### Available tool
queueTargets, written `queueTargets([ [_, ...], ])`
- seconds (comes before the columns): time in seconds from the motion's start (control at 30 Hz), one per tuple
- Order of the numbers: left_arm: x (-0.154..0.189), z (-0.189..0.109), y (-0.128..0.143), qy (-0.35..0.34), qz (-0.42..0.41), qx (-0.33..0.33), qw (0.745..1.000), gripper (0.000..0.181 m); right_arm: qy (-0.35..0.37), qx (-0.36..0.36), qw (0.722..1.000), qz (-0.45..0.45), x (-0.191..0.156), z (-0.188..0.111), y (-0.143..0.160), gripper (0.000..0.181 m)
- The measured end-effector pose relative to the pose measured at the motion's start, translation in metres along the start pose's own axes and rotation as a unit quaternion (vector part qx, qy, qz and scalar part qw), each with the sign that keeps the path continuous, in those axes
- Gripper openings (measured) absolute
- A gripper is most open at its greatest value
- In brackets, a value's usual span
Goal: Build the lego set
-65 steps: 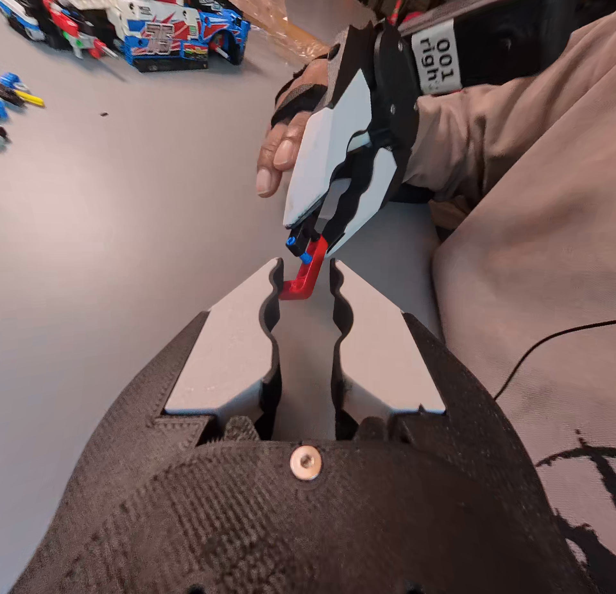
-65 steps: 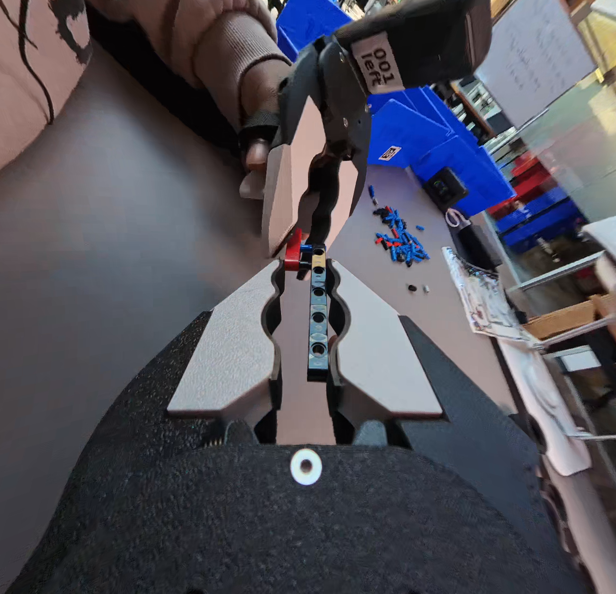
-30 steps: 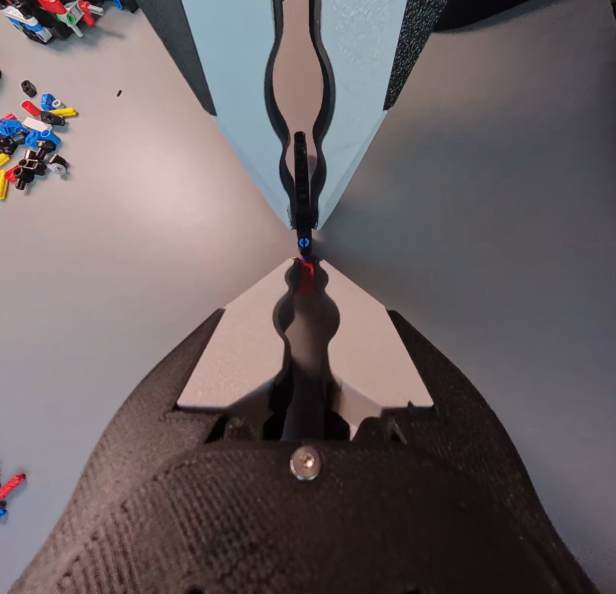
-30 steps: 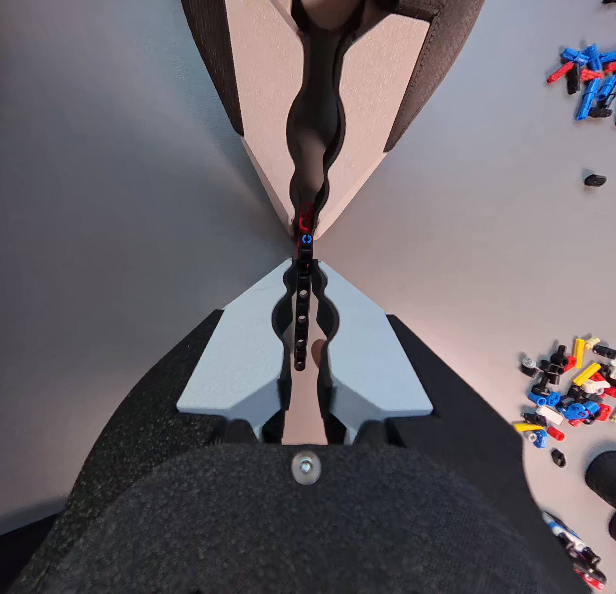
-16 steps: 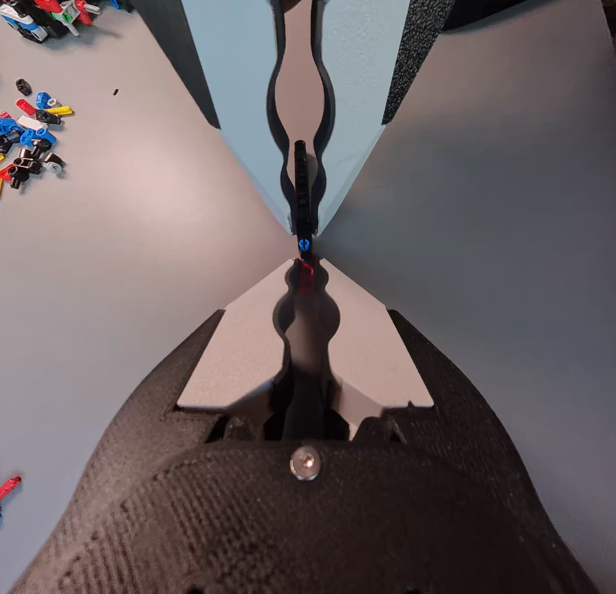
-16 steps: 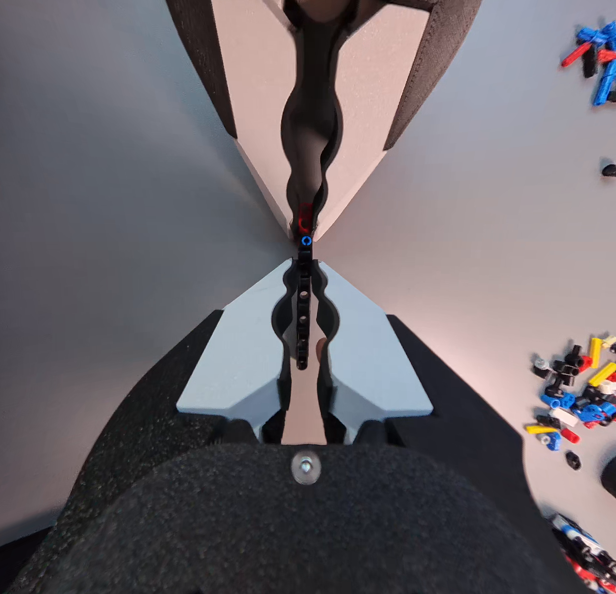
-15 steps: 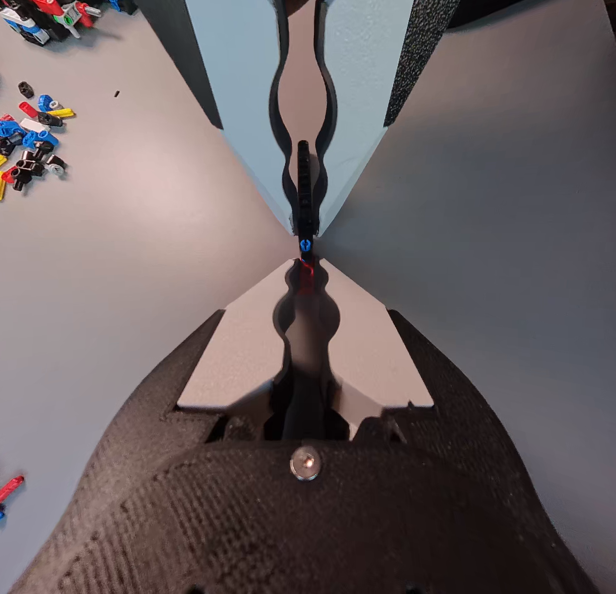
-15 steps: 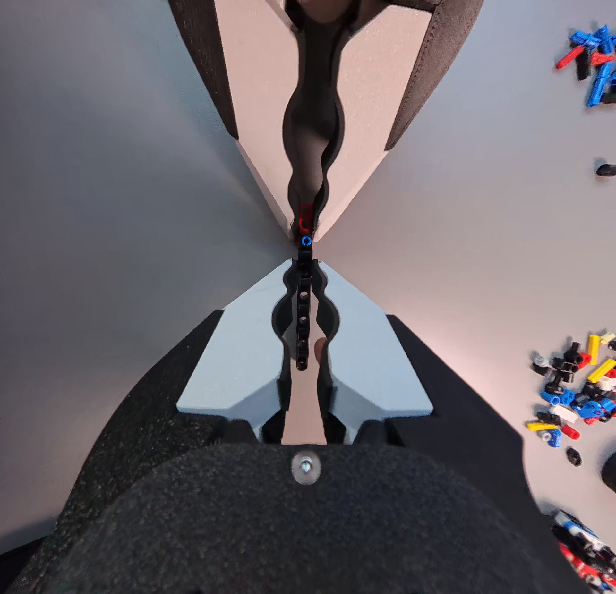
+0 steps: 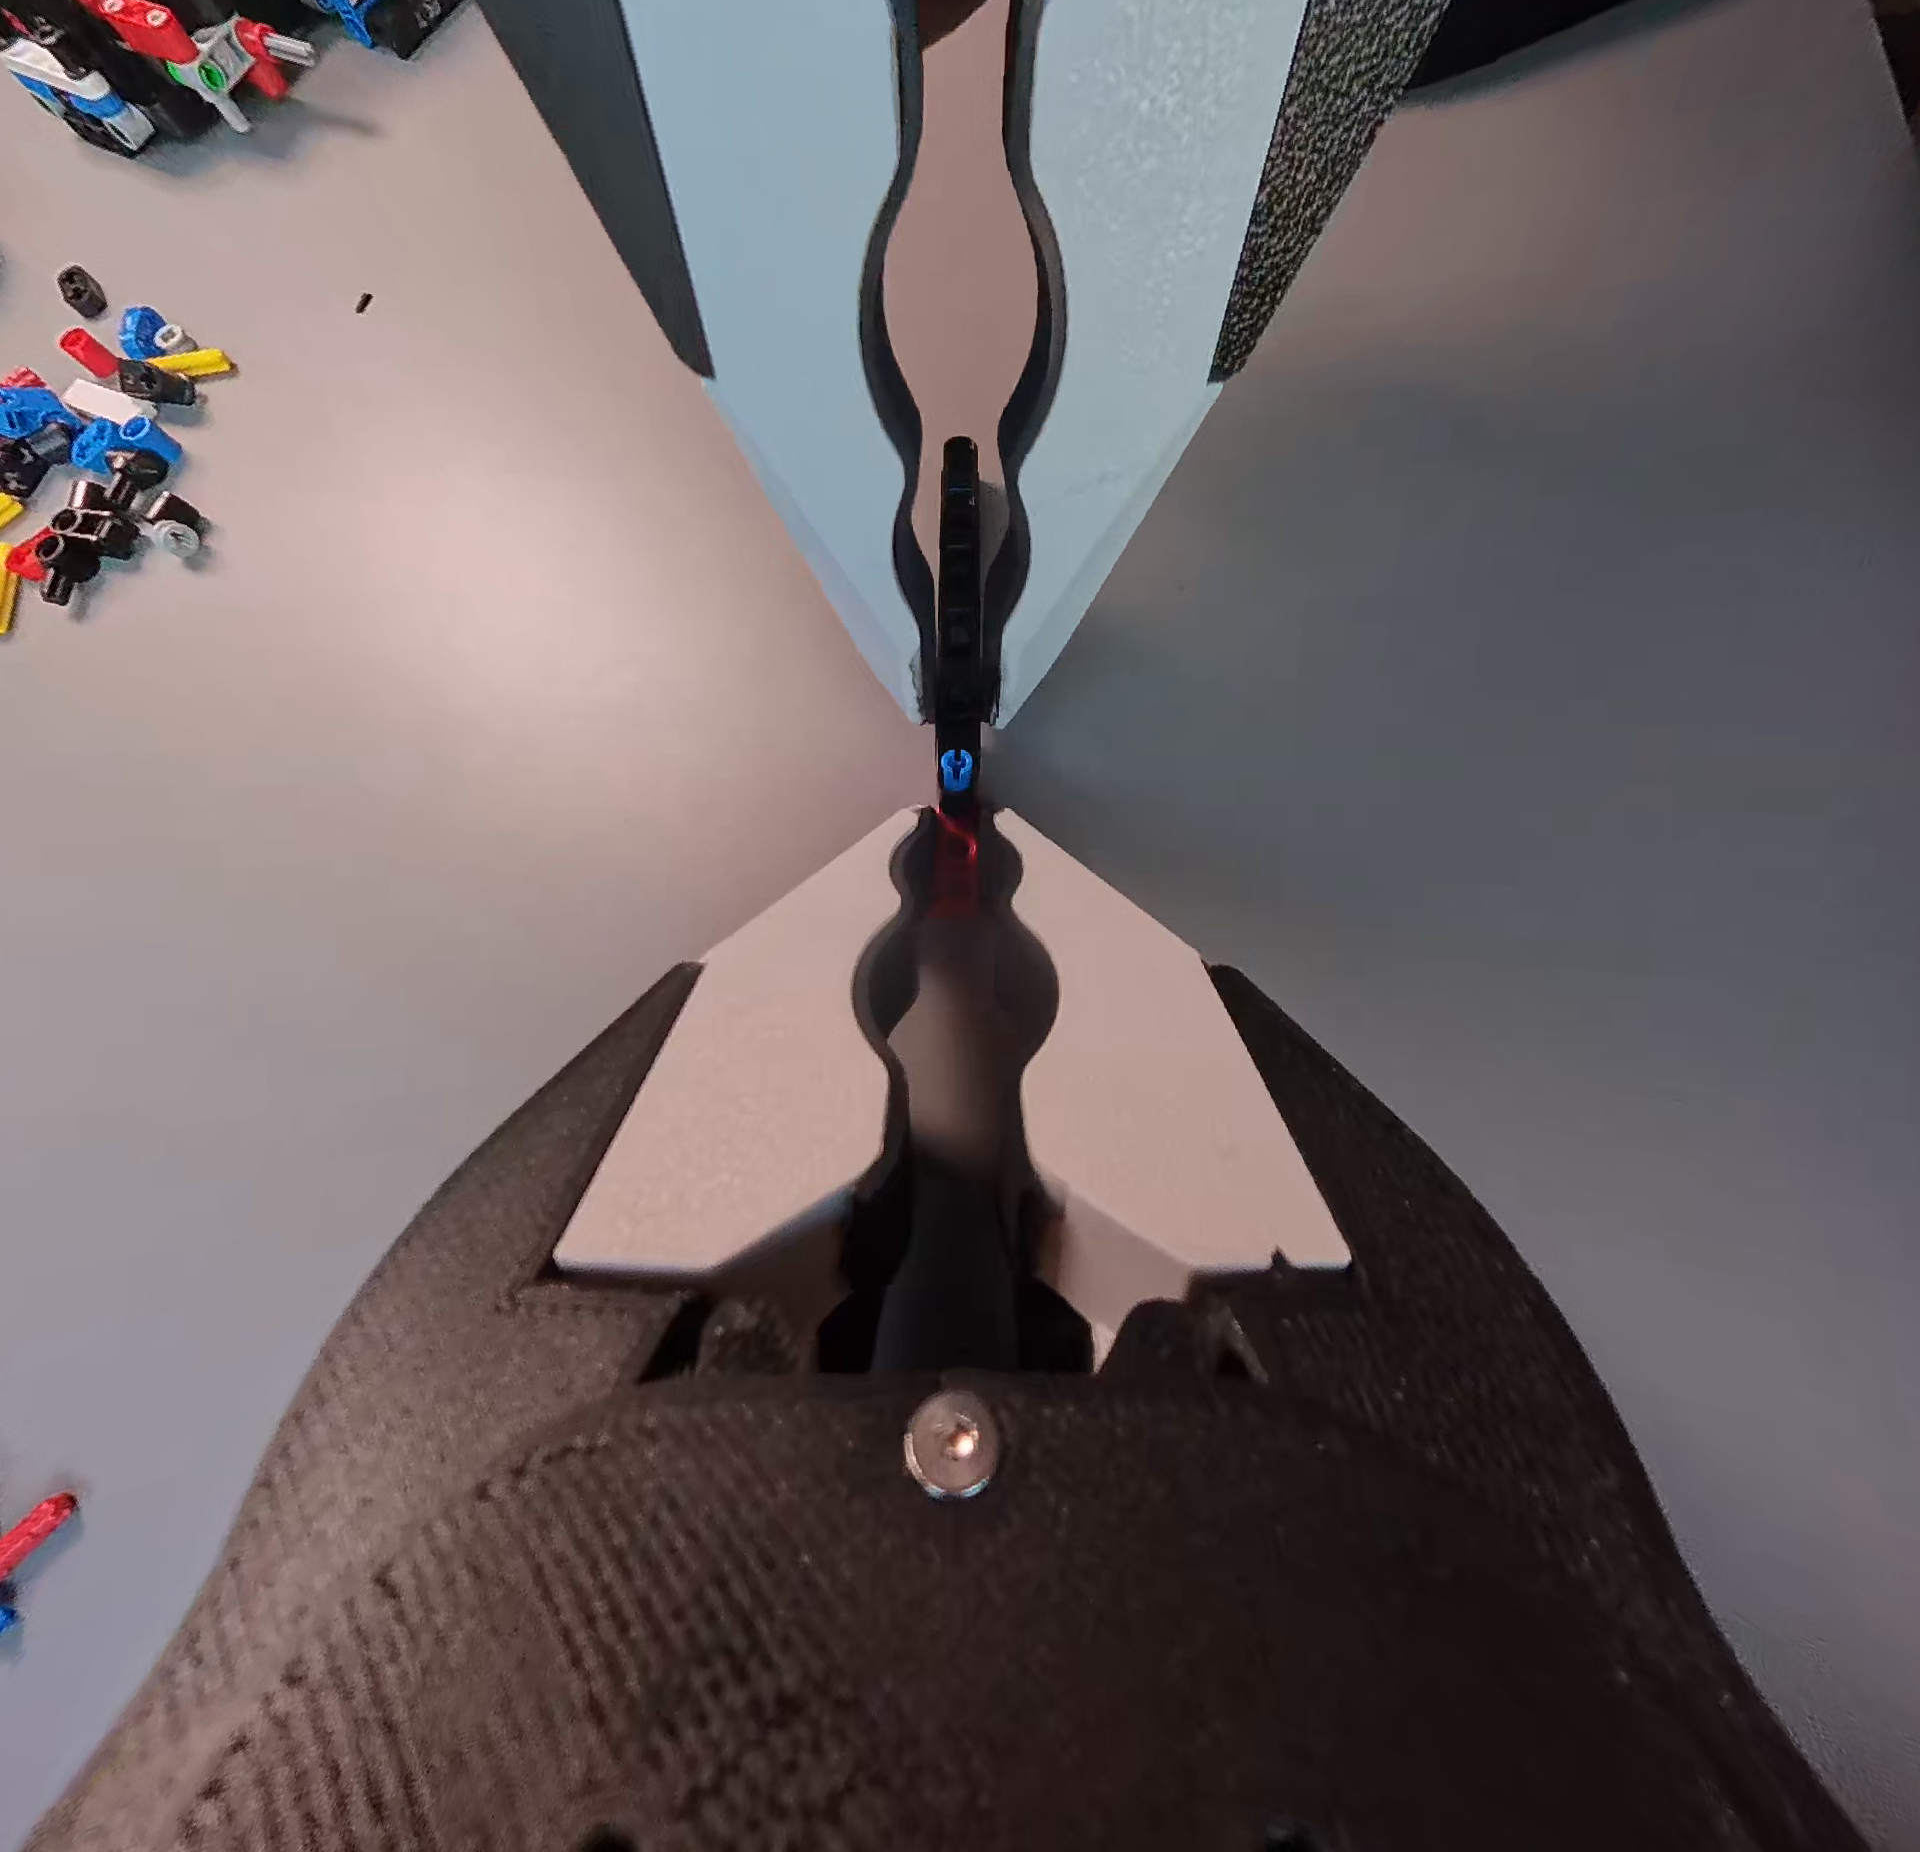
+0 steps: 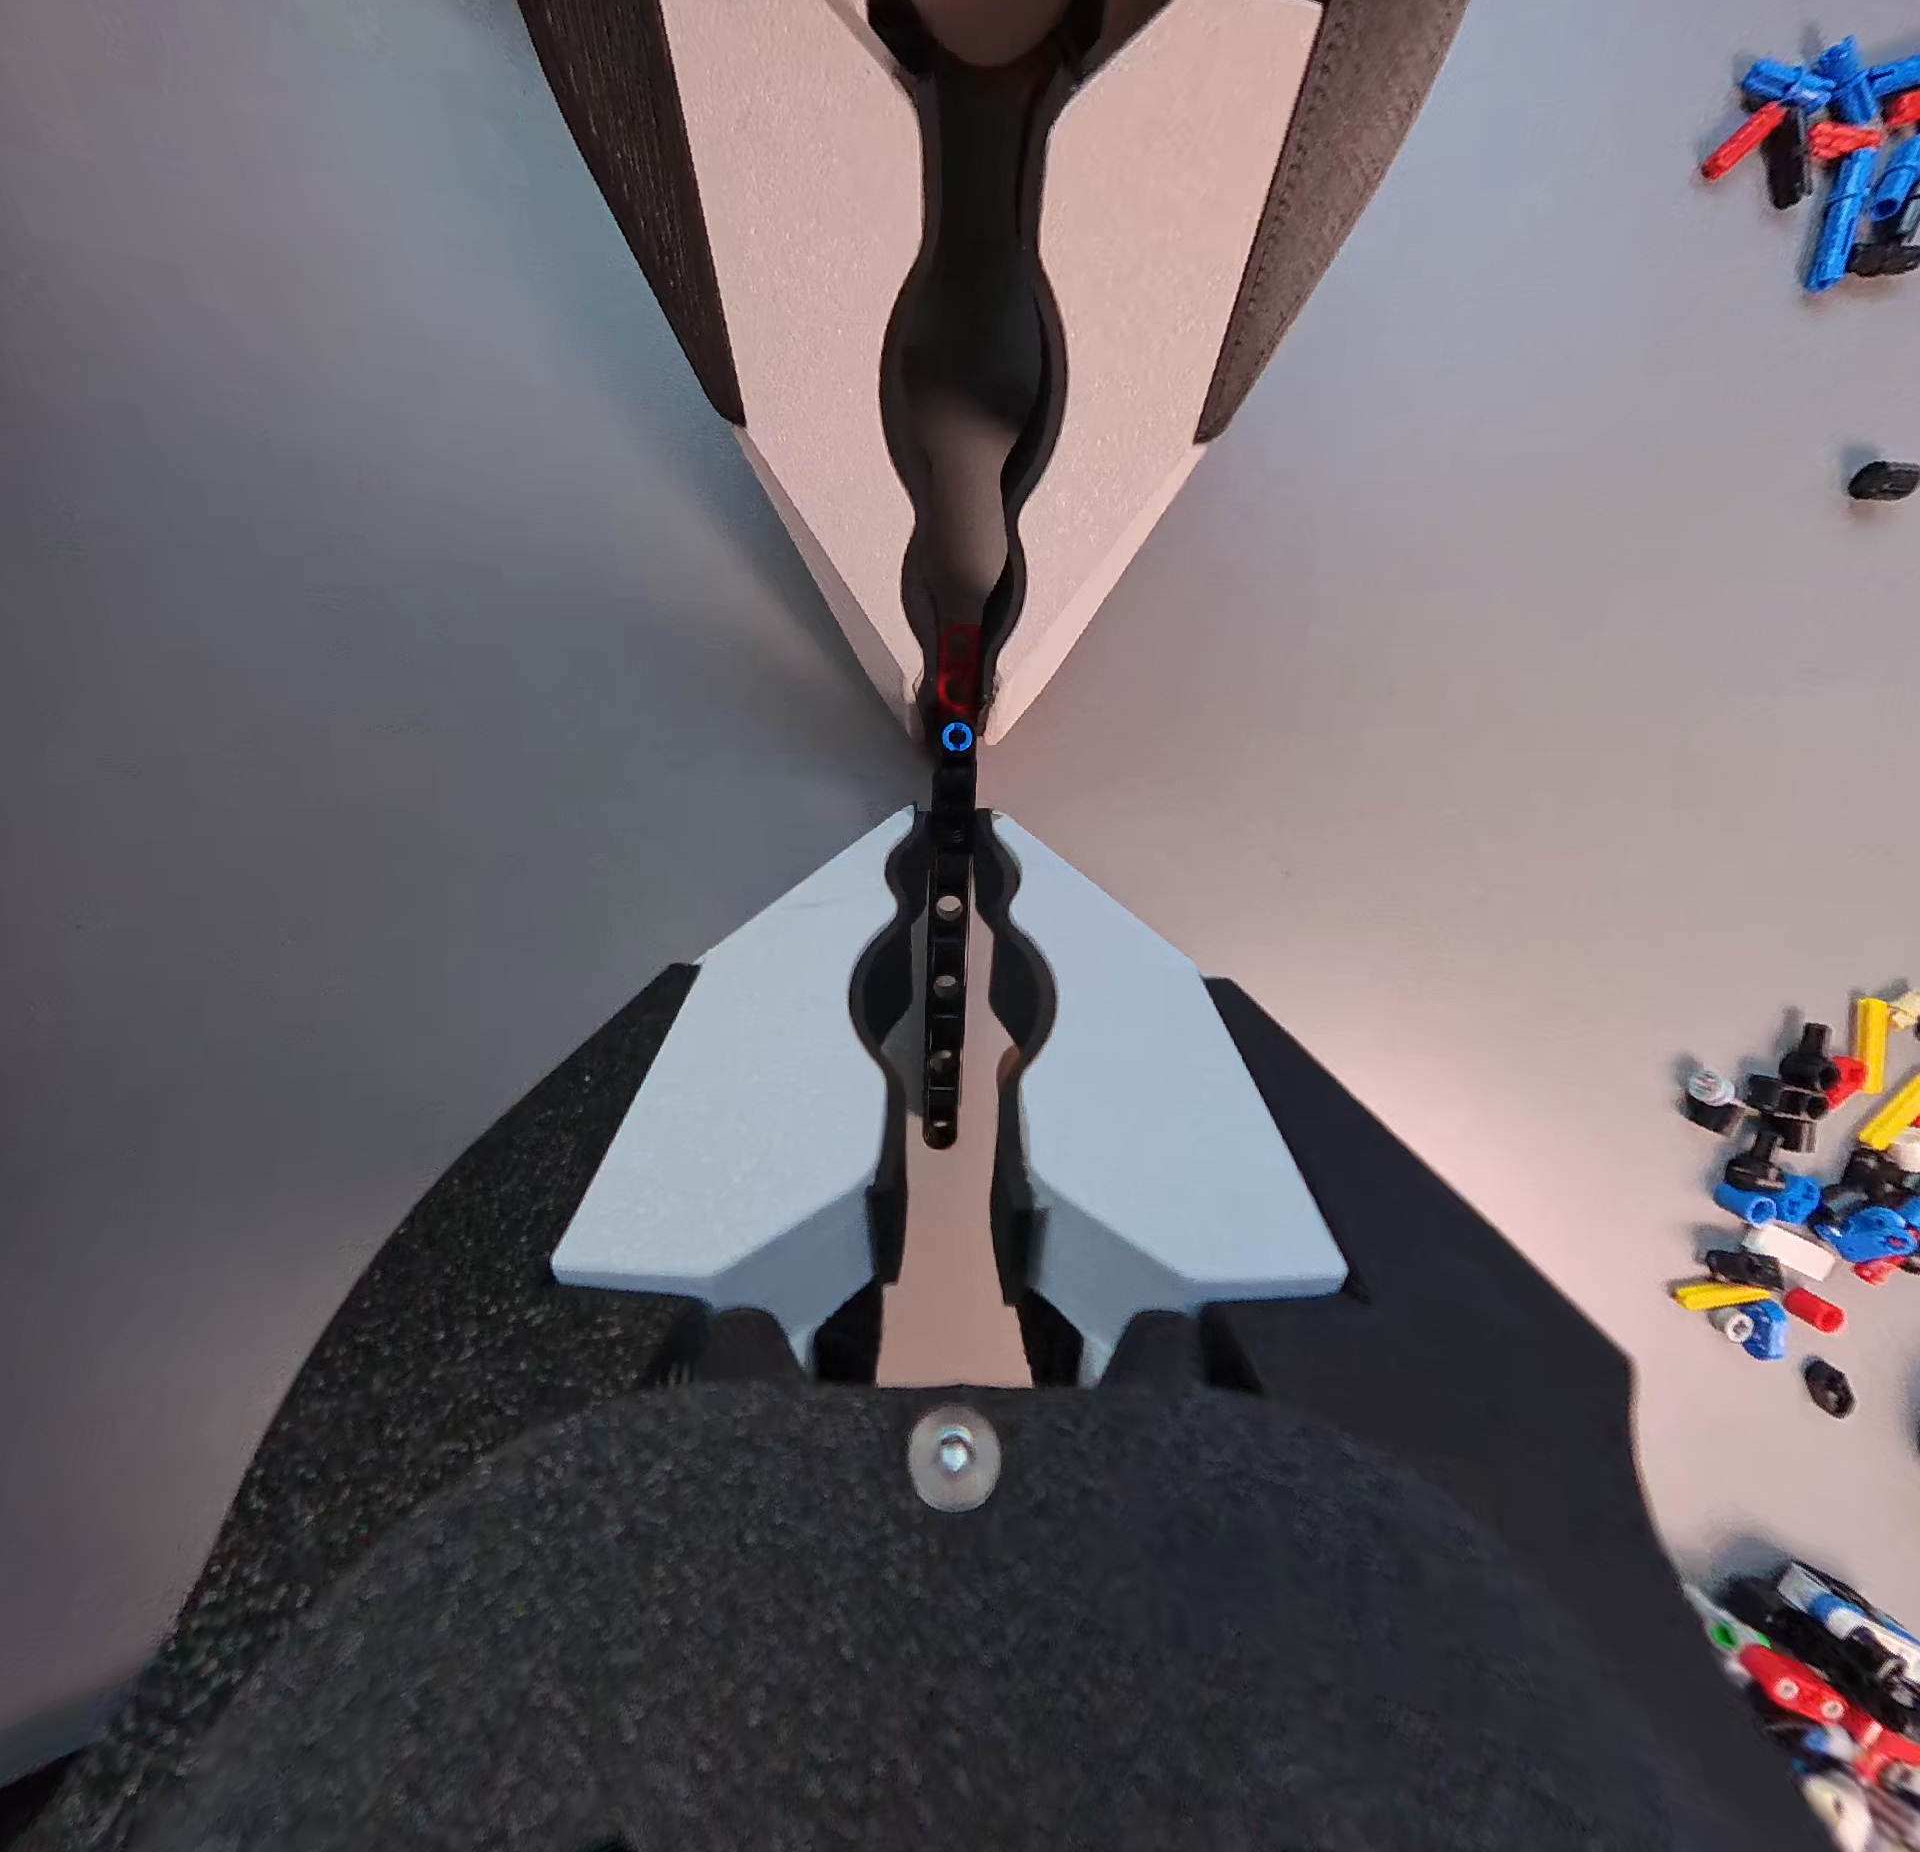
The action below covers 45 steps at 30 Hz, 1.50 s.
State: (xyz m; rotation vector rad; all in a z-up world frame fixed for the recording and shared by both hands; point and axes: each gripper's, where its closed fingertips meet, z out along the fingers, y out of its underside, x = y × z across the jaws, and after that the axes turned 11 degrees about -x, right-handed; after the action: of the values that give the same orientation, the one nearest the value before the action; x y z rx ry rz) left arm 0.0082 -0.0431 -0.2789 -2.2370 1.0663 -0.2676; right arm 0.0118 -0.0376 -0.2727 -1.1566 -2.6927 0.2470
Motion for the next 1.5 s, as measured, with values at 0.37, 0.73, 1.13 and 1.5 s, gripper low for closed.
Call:
queueTargets([
  [0.37, -0.007, -0.012, 0.009, 0.026, -0.035, 0.010, 0.999, 0.016, -0.053, -0.055, 0.997, -0.001, 0.001, 0.002, 0.000, 0.006],
  [0.73, -0.008, -0.012, 0.010, 0.027, -0.041, 0.013, 0.999, 0.016, -0.053, -0.041, 0.998, 0.012, 0.001, 0.007, -0.004, 0.006],
  [1.13, -0.008, -0.011, 0.009, 0.025, -0.047, 0.012, 0.999, 0.016, -0.047, -0.036, 0.998, 0.036, 0.001, 0.007, -0.011, 0.005],
  [1.5, -0.006, -0.016, 0.010, 0.042, -0.061, 0.022, 0.997, 0.015, -0.024, 0.082, 0.994, 0.072, -0.001, -0.002, -0.011, 0.022],
])
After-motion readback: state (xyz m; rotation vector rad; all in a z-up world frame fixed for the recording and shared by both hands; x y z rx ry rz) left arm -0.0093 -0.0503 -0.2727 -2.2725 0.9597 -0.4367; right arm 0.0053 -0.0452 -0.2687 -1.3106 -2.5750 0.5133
